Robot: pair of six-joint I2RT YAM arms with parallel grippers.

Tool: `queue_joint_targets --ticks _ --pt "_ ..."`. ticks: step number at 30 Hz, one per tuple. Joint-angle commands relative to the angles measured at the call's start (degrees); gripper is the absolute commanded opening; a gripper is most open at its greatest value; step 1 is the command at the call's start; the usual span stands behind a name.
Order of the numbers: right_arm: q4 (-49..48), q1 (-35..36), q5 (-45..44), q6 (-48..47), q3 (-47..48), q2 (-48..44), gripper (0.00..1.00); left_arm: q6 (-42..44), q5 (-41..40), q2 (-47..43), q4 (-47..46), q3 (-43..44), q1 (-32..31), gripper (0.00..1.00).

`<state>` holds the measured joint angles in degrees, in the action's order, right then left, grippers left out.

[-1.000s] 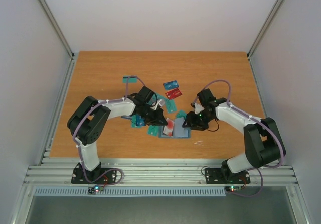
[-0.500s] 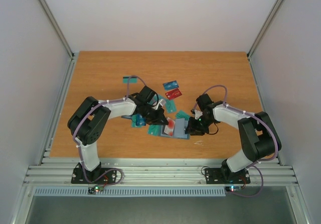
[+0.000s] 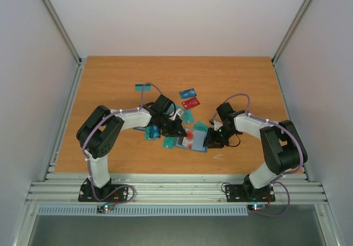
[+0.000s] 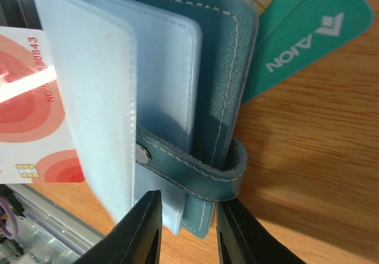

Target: Put the credit cards into the card holder

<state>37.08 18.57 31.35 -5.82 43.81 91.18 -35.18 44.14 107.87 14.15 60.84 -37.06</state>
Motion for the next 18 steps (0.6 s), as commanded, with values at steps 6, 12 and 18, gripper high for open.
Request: queue_joint_targets --ticks 6,12,18 --pt "-1.67 0.07 -1.77 -2.06 0.18 5.12 0.27 -0.95 0.09 2.47 -5.22 0.95 -1.02 0.00" --pt "-1.40 0.07 -1.09 -2.35 0.70 6.39 0.26 -0.48 -0.37 3.27 -5.22 1.60 -1.04 0.00" --pt "-1.31 0.07 -0.51 -2.52 0.92 7.16 0.26 -0.04 -0.49 4.78 -6.07 2.15 -1.01 0.00"
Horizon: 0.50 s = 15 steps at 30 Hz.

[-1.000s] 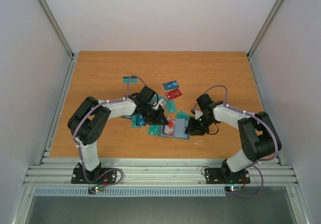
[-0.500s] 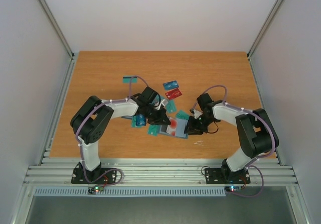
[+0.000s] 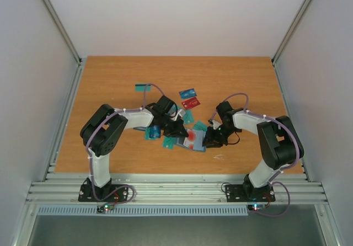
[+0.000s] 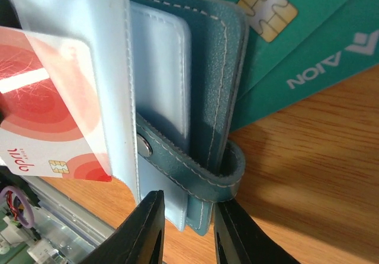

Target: Put the credit cards into the card holder

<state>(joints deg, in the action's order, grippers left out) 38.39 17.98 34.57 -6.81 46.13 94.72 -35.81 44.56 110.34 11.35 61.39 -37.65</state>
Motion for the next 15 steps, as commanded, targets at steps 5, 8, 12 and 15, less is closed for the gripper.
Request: queue_joint_targets --ticks 5,8,12,15 --pt "-2.62 0.66 -3.33 -1.63 -1.14 4.11 0.26 0.61 -0.91 3.34 -3.32 2.77 -0.41 0.00" --pt "-2.53 0.66 -3.23 -1.63 -0.98 4.60 0.26 0.44 -1.23 3.65 -3.20 3.30 -0.29 0.00" --pt "-2.27 0.66 -3.07 -1.71 -0.79 5.16 0.26 -0.15 -1.49 3.87 -3.39 3.35 0.02 0.00" --pt "-2.18 0.66 -2.91 -1.72 -0.66 5.45 0.26 -0.69 -1.25 4.00 -3.83 3.18 0.06 0.00"
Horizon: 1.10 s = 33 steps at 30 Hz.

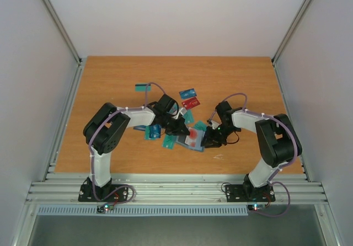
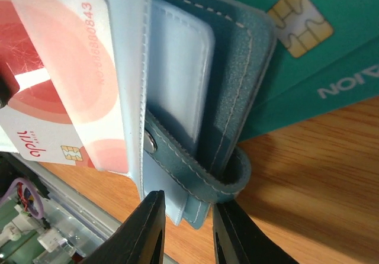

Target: Put the credit cards into the card holder

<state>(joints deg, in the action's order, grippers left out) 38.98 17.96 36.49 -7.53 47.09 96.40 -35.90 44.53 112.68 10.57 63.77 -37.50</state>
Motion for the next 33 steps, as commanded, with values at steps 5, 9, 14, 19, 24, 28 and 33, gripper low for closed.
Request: queue_joint_targets --ticks 5,9,14,19,24,28,33 --pt "-2.81 0.68 -4.69 -0.87 -1.25 4.45 0.26 -2.22 -1.73 1.69 -3.26 -0.23 -0.66 0.00" --pt "-2.87 0.66 -5.15 -0.66 -1.14 4.42 0.25 -2.05 -2.16 1.30 -1.68 -0.17 -1.43 0.00" --pt "-2.89 0.68 -5.96 -0.40 -1.13 4.07 0.25 -2.80 -2.10 1.45 -0.20 0.03 -2.21 0.00" --pt "-3.12 0.68 -6.06 -0.47 -1.58 3.27 0.25 -4.82 -1.09 1.75 -1.90 -0.46 -2.44 0.00" --pt "-3.29 0.68 -6.12 -0.42 -1.86 3.00 0.24 -6.75 -1.26 1.99 -2.36 -0.08 -3.62 0.03" --pt "-3.47 0.68 -6.41 -0.38 -2.05 2.42 0.24 -6.86 -1.94 2.50 -1.22 0.62 -4.80 0.05" --pt "-3.90 0.68 -6.63 -0.21 -2.74 1.18 0.25 -6.23 -3.36 2.53 2.55 2.26 -4.96 0.11"
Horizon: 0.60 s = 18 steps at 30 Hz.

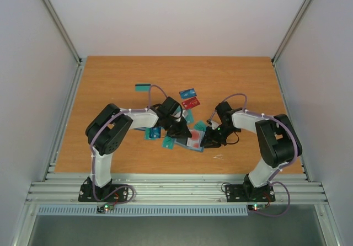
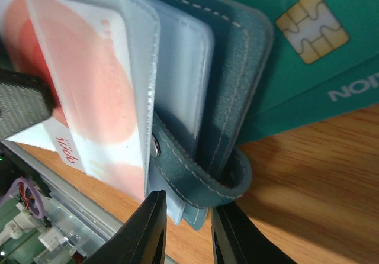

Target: Put the credit cards into the card holder

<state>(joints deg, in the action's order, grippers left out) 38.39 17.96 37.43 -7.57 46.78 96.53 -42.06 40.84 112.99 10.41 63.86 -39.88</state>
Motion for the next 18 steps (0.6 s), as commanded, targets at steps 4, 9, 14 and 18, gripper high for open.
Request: queue_joint_targets --ticks 4,9,14,18 --pt "-3.54 0.68 -7.80 -0.07 -2.75 0.38 0.25 2.27 -2.08 2.57 9.58 4.98 -2.68 0.21" --pt "-4.02 0.72 -8.18 0.19 -3.36 -0.53 0.25 2.35 -4.37 1.27 12.76 5.13 -2.92 0.25" --pt "-4.19 0.68 -8.51 0.23 -3.54 -1.07 0.26 3.22 -6.02 1.40 17.34 7.34 -3.49 0.32" --pt "-4.29 0.68 -8.67 0.30 -3.28 -0.86 0.26 5.22 -7.46 2.83 22.93 11.17 -3.68 0.37"
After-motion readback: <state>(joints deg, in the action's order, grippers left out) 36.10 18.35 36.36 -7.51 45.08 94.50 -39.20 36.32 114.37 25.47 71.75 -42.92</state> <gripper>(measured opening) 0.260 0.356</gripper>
